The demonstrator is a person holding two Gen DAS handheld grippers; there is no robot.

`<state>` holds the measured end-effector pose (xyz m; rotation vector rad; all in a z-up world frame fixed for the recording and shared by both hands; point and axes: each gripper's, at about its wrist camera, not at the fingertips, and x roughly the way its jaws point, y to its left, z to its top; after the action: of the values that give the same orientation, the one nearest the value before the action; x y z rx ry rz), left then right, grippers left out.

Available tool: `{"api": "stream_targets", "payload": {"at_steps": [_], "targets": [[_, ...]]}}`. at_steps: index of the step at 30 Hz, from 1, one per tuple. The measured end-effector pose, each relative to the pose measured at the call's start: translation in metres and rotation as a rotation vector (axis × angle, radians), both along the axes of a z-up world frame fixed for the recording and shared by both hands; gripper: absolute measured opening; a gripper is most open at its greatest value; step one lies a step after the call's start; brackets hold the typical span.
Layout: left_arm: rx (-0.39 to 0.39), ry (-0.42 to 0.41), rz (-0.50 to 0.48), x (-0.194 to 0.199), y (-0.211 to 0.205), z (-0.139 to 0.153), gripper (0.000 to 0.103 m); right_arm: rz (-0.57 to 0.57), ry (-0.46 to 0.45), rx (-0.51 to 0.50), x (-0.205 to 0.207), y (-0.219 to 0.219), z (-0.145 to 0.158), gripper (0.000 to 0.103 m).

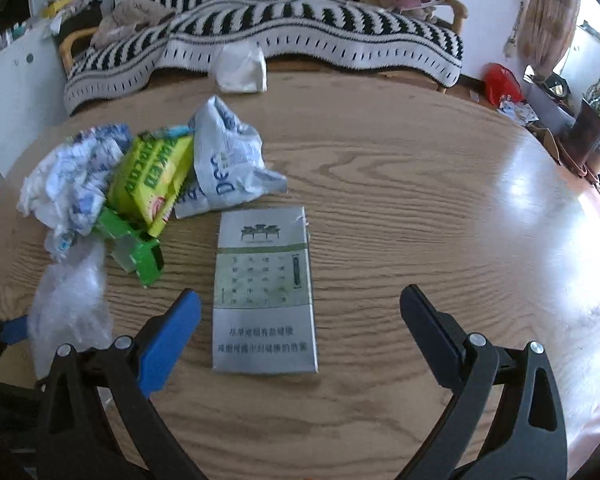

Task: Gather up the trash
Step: 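Grasp the clear plastic bag with left tool while right tool grasps the white-green cigarette pack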

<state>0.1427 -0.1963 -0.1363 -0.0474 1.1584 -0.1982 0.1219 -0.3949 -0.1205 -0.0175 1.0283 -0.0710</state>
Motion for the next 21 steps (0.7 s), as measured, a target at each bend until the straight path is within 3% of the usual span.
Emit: {"api": "stream_targets", "payload": {"at_steps": [6, 17, 21], "targets": [[0.033, -0.027, -0.024, 0.008, 0.000, -0.002, 0.097, -0.007, 0.045, -0.020, 0.018, -0.005, -0.019, 0.096], [0.082, -0.064, -0.052, 0.005, -0.005, -0.004, 0.097, -0.007, -0.022, 0.042, 0.009, -0.012, -0.026, 0.098], [0.107, -0.048, -0.061, 0.003, -0.005, -0.005, 0.097, 0.009, -0.006, 0.047, 0.010, -0.013, -0.026, 0.098]]}}
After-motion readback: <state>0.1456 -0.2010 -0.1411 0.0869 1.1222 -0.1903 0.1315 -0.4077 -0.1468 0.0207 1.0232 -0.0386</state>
